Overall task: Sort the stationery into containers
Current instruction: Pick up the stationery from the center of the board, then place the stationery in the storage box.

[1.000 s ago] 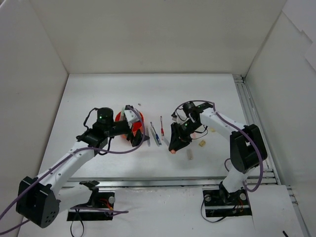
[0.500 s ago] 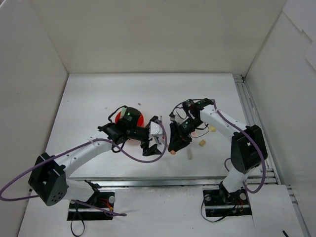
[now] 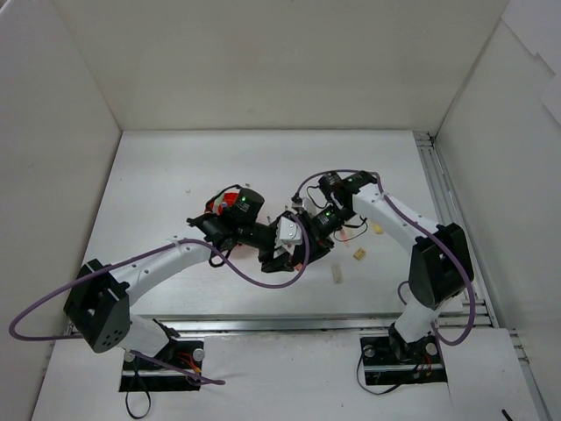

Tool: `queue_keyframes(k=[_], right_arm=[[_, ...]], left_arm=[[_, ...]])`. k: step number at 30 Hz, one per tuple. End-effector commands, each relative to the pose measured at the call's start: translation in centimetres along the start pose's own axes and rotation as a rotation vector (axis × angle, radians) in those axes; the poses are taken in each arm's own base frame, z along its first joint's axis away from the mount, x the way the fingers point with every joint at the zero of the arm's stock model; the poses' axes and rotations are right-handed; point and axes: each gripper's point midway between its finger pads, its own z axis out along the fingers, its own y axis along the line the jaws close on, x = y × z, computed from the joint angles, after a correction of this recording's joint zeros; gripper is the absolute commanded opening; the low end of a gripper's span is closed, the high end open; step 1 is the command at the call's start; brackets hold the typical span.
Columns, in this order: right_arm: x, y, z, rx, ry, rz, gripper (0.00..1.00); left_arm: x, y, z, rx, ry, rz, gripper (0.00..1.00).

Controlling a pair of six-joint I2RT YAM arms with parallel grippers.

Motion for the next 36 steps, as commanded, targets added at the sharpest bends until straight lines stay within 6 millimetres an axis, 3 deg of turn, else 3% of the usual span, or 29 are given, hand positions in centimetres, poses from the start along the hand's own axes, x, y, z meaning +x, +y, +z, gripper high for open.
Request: queue_keyframes(k=[1,2,6,9,11,14,18,19,20,21,23,25,26,27,28,29,31,32,36], right_arm=[[0.8,2.9,-1.2,-0.051,-0.010,-0.051,0.06],[0.8,2.9,-1.2,-0.050,-0.012,-0.049,0.06],[0.6,2.6,-1.3,-0.025,-0.020,-0.048,0.07],[0.4,2.0,-1.2,0.012,-0.029,-0.041,0.15],[0.1,1.8,-1.3,0.035,-0.042,-0.046,0.26],[-0.8,2.1,-1.8,0.063,-0.091,-0.076,0.35],[-1.8,2.7,-3.0,0.124,-0.169,-0.124,0.65],[-2.3,2.7,-3.4,0.161,-0.203,-0.120,0.88],[-2.7,2.8,-4.3,0.190,-0.255,-0.143,0.98],[-3.6,1.8,-5.2,0.270,-0.321,-0.133,0.98],[-4.5,2.1,-7.4,0.330,-0.457,-0.145,0.98],[-5.8,0.5,-10.3,0.464,-0.617,-0.111,0.98],[-5.9,1.0,-12.2,0.505,-0.721,-0.139,0.98],[-6.3,-0.1,-14.3,0.621,-0.829,-0.118,0.98],[-6.2,-1.1,-15.3,0.668,-0.891,-0.081,0.98],[-6.1,-1.1,-18.0,0.744,-1.027,-0.072,0.98],[-5.8,-2.3,-19.3,0.791,-1.126,-0.033,0.98],[-5.2,-2.4,-20.7,0.830,-1.198,-0.013,0.98],[-4.7,-3.6,-22.1,0.885,-1.286,0.032,0.98]], left_arm=[[-2.7,0.8,-0.8,-0.027,-0.049,0.090,0.67],[-2.8,0.8,-0.8,-0.030,-0.050,0.086,0.57],[-2.6,1.0,-0.9,-0.046,-0.047,0.076,0.37],[-3.0,0.9,-1.0,-0.043,-0.060,0.080,0.16],[-3.2,0.9,-1.0,-0.046,-0.067,0.079,0.00],[-3.6,1.6,-1.0,-0.084,-0.083,0.077,0.00],[-3.4,2.5,-2.1,-0.136,-0.118,0.025,0.00],[-3.1,3.2,-2.9,-0.168,-0.129,0.006,0.00],[-3.6,4.0,-3.6,-0.202,-0.159,0.016,0.00],[-3.0,3.9,-4.4,-0.233,-0.165,-0.006,0.00],[-3.3,5.2,-7.0,-0.343,-0.223,-0.017,0.00],[-2.9,6.6,-9.1,-0.467,-0.247,-0.061,0.00],[-3.2,7.2,-11.3,-0.551,-0.287,-0.053,0.00],[-2.9,8.4,-13.0,-0.661,-0.294,-0.082,0.00],[-3.0,9.0,-14.5,-0.730,-0.315,-0.095,0.00],[-2.8,10.1,-17.6,-0.883,-0.358,-0.137,0.00],[-1.9,11.1,-20.8,-1.052,-0.399,-0.192,0.00],[-0.9,11.6,-23.6,-1.190,-0.466,-0.275,0.00],[0.6,12.1,-27.7,-1.352,-0.584,-0.307,0.00]])
